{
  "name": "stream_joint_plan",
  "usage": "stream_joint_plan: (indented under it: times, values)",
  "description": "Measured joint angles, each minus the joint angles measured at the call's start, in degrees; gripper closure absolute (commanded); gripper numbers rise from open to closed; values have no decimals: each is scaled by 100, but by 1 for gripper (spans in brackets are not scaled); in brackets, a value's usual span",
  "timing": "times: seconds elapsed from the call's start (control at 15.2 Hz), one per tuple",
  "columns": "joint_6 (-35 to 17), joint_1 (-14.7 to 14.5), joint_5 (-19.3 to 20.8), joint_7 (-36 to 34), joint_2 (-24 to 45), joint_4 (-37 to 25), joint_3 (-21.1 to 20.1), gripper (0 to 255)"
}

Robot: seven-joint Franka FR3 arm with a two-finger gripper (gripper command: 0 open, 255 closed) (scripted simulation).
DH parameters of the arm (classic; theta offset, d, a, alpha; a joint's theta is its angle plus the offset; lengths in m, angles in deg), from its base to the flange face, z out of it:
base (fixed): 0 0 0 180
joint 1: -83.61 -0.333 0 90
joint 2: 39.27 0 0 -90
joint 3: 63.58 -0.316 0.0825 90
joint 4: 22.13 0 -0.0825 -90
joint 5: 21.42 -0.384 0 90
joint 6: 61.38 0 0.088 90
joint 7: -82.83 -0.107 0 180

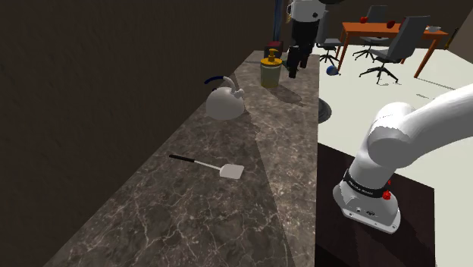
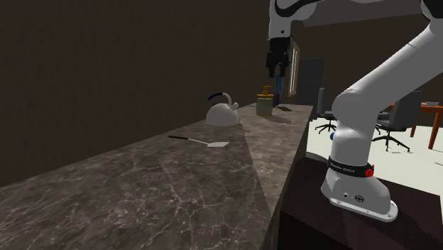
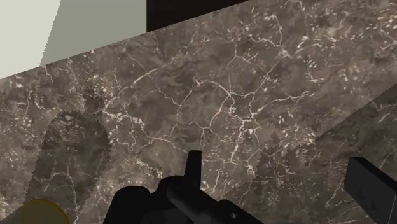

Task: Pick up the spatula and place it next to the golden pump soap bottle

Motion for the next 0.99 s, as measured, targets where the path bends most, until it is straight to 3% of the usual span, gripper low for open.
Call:
stream_joint_plan:
  times: [0.2, 0.99]
  values:
    - [-128, -59, -65, -61, 85, 42, -74, 0]
    - [-1702, -647, -628, -733, 1436, 191, -912, 0]
